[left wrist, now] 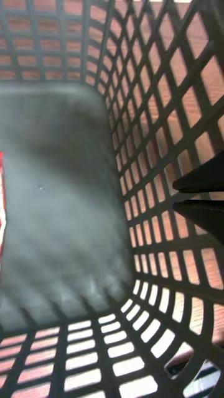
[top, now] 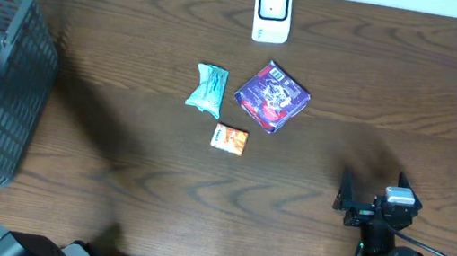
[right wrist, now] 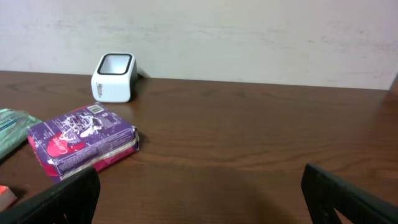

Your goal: Scan the item barcode

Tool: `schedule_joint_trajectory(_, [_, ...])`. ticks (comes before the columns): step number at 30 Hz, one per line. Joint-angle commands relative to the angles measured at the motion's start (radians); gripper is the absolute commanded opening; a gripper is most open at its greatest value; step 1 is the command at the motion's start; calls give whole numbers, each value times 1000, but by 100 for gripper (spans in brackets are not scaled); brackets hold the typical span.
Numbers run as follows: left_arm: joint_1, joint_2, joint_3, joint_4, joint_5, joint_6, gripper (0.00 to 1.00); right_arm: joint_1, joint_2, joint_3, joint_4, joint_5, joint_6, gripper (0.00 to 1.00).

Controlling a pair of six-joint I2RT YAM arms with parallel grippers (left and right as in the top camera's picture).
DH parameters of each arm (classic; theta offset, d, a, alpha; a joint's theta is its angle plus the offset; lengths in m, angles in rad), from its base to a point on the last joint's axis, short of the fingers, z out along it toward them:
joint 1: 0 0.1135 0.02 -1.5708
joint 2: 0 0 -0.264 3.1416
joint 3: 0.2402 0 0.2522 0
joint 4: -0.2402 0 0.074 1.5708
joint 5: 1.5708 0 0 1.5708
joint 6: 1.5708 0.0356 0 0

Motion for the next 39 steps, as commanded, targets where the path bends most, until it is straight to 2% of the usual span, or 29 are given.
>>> schedule_joint_trajectory(1, [-3,-5,-7,-25,95,-1,7,-7,-2,-2,-4,-5,-11,99])
schedule_joint_trajectory(9, [-3,-5,-7,-55,127,5,7,-7,-2,-2,-4,-5,-11,99])
schedule_joint_trajectory(22, [-14,16,-7,351,130,-5,7,-7,-2,-2,-4,-5,-11,99])
schedule_joint_trajectory(30, [-90,122,-7,359,145,-4,7,-7,-2,-2,-4,-5,-11,99])
schedule_joint_trajectory(39, [-143,145,-7,316,339,-5,7,-7,-2,-2,-4,-5,-11,99])
